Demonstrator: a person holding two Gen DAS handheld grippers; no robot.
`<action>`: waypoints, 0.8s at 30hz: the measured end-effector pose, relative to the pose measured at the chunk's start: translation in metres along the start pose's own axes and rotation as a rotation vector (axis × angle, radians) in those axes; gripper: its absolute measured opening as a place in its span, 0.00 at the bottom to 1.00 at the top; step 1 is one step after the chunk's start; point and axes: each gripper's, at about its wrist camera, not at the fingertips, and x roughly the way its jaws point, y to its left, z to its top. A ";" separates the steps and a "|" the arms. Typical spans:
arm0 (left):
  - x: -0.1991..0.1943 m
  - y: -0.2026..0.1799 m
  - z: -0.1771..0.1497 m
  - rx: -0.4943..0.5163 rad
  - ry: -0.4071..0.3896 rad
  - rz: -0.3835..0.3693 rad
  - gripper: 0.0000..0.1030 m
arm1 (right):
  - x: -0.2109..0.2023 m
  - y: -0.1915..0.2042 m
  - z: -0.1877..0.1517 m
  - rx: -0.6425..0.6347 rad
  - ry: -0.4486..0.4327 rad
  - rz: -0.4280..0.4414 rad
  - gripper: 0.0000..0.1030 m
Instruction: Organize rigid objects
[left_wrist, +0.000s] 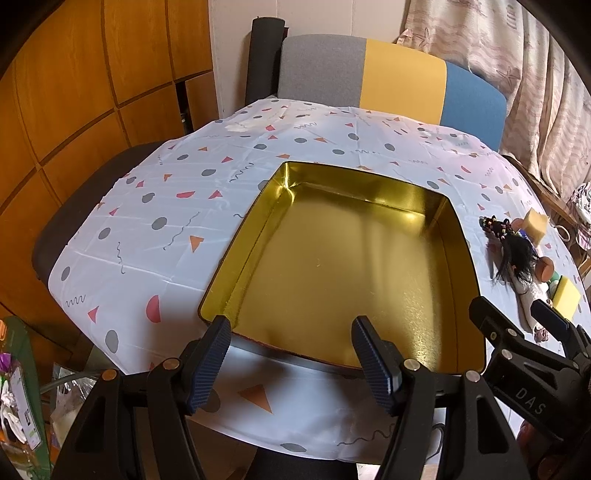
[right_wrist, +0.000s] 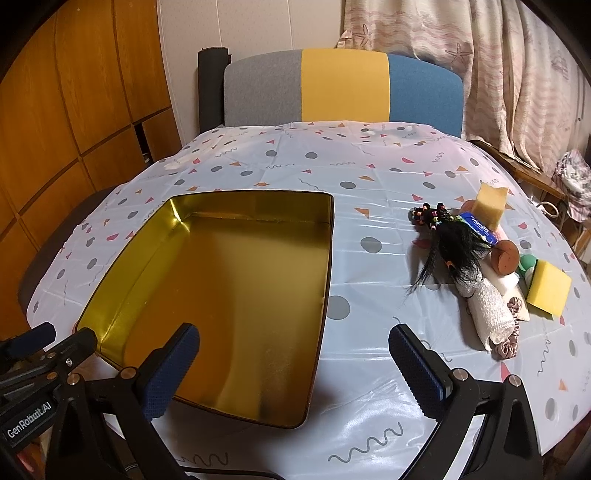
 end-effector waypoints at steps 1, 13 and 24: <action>0.000 0.000 0.000 0.001 0.000 -0.001 0.67 | 0.000 0.000 0.000 -0.001 0.002 0.000 1.00; -0.002 -0.003 -0.001 0.005 0.010 -0.009 0.67 | -0.009 -0.007 -0.001 0.032 -0.045 0.029 1.00; -0.001 -0.026 -0.008 0.054 0.029 -0.150 0.67 | -0.022 -0.044 -0.010 0.058 -0.111 -0.007 1.00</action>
